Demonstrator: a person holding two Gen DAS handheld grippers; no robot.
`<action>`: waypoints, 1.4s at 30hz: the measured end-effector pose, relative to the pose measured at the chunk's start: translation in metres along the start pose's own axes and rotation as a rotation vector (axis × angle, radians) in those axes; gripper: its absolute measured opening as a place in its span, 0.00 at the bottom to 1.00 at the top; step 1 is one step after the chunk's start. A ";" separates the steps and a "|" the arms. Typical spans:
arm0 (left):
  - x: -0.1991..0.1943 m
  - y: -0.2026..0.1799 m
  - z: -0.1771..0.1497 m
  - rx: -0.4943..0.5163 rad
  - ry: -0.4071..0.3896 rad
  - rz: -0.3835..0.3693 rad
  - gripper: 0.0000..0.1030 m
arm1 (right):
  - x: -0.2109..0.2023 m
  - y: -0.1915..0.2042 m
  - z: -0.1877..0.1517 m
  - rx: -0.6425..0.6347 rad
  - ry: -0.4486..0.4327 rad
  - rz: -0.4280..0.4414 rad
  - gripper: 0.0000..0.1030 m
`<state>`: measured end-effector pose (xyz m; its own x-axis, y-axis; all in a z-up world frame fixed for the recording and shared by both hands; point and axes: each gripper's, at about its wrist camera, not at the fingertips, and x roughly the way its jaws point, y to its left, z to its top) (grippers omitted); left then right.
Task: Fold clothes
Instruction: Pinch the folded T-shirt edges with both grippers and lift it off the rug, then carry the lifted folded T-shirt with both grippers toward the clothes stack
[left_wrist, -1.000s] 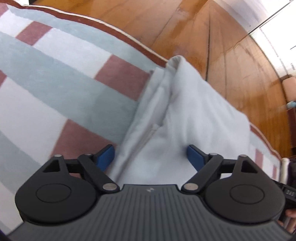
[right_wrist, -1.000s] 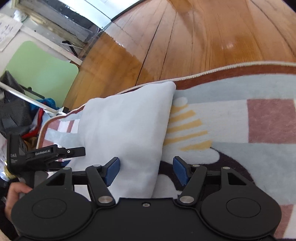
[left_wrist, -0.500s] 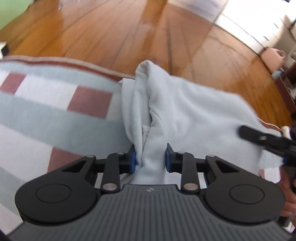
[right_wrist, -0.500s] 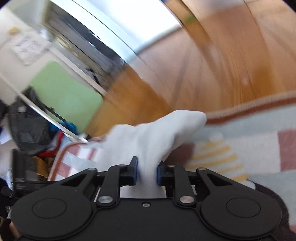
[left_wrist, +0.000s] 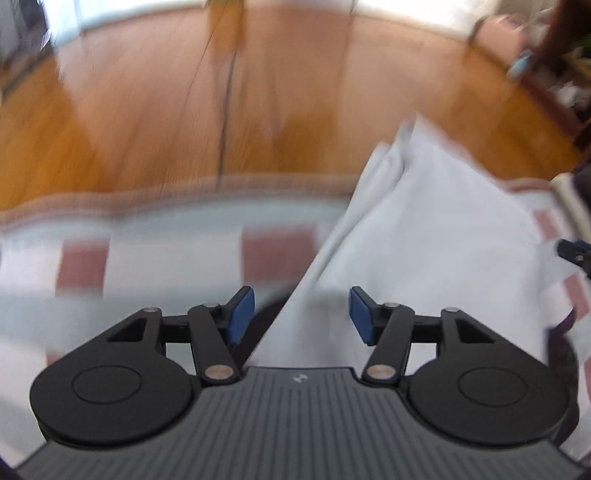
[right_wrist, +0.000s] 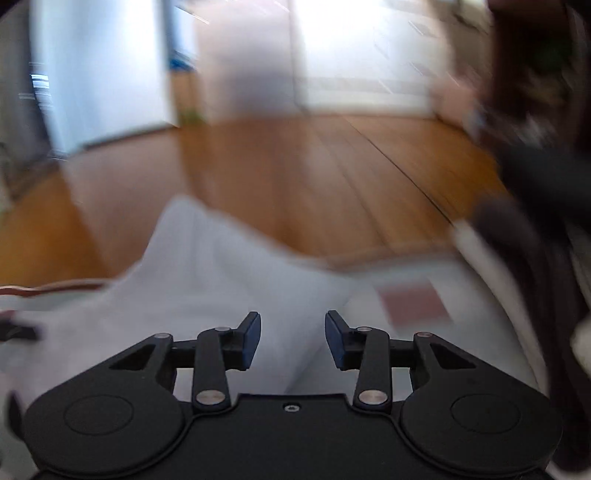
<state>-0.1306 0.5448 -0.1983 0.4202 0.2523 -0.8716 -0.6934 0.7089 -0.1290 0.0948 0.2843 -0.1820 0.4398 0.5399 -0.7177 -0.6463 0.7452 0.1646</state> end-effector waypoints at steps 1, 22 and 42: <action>0.003 0.010 -0.005 -0.050 0.029 -0.028 0.55 | 0.004 -0.010 -0.003 0.064 0.052 0.046 0.44; 0.016 0.033 -0.055 -0.516 0.266 -0.399 0.76 | 0.038 0.049 -0.073 0.524 0.569 0.674 0.26; 0.037 0.031 -0.090 -1.050 0.235 -0.656 0.86 | 0.021 0.070 -0.024 0.724 0.560 0.799 0.23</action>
<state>-0.1894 0.5167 -0.2771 0.8216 -0.1477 -0.5505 -0.5699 -0.2354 -0.7873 0.0442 0.3390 -0.2018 -0.3696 0.8365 -0.4046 -0.0354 0.4225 0.9057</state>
